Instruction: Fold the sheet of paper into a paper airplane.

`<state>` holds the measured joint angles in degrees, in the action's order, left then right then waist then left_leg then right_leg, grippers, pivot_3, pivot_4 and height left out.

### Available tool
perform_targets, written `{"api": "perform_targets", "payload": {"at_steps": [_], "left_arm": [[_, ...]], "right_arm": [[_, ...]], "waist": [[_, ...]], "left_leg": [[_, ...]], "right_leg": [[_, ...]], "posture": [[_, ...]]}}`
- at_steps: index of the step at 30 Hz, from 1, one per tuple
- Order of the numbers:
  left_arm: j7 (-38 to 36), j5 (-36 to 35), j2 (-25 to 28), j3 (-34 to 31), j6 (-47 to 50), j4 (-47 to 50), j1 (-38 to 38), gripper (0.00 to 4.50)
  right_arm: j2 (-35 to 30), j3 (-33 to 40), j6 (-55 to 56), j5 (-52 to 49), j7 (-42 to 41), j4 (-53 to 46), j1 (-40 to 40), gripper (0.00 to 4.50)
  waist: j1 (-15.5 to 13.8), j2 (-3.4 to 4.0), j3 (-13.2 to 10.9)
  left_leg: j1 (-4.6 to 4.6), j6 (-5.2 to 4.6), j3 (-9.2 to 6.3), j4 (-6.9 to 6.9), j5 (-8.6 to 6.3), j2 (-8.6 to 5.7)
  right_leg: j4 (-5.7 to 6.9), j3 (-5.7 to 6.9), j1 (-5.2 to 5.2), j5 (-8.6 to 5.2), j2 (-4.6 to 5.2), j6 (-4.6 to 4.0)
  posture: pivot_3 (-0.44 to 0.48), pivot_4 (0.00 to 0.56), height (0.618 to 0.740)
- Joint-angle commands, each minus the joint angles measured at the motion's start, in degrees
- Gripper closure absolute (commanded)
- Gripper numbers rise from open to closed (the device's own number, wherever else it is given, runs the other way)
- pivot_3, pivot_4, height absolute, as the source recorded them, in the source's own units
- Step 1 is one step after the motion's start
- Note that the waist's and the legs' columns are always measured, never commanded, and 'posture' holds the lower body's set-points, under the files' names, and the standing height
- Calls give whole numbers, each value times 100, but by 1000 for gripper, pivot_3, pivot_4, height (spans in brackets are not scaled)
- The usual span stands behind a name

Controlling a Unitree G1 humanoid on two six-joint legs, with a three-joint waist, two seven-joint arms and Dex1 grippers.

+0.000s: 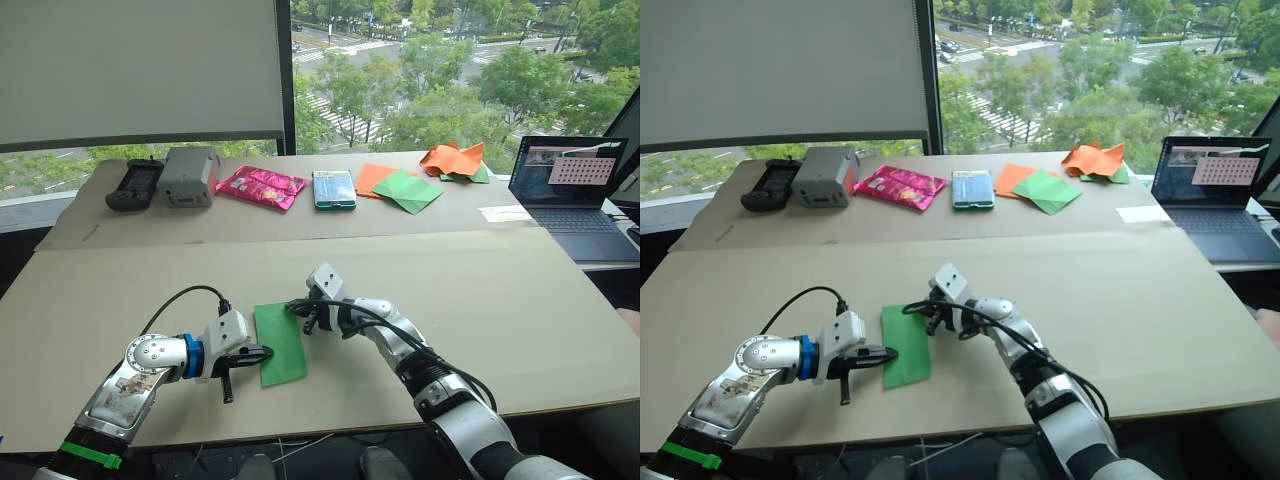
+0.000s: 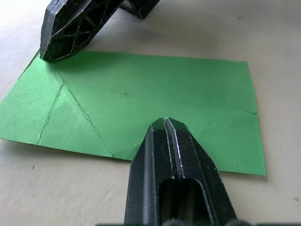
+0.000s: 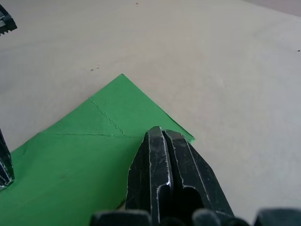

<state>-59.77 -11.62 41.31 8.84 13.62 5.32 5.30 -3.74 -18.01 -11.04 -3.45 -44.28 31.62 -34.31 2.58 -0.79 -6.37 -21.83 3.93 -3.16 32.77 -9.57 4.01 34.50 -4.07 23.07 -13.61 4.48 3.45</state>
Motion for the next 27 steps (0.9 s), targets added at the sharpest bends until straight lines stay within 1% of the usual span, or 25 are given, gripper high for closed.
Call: {"api": "perform_targets", "payload": {"at_steps": [1,6,18,27], "left_arm": [[-30,136,67,102,98,-101,-16,4500],[-63,158,42,162,94,-113,25,4500],[-132,188,62,197,-1,-247,61,4500],[-154,225,45,254,-57,-351,155,4500]], "right_arm": [[-135,-315,-561,130,-206,-292,560,4472],[-302,-470,-876,173,-256,-876,1002,4472],[-811,-559,-1505,37,-346,-2088,1689,4472],[-1068,-651,-1837,-103,-415,-2636,2045,4472]], "waist": [[-9,0,5],[-24,-8,10],[-61,-12,13],[-77,-12,13]], "left_leg": [[1,-3,0,0,-2,0],[3,-3,-1,0,-6,0],[5,6,1,1,-11,0],[5,12,1,1,-14,0]], "right_leg": [[2,0,0,-4,-1,-2],[5,0,0,-9,-1,-5],[3,0,-1,-22,2,-12],[-2,0,-1,-28,4,-13]], "posture": [[0,150,718],[0,150,718],[0,150,718],[0,150,718]]}}
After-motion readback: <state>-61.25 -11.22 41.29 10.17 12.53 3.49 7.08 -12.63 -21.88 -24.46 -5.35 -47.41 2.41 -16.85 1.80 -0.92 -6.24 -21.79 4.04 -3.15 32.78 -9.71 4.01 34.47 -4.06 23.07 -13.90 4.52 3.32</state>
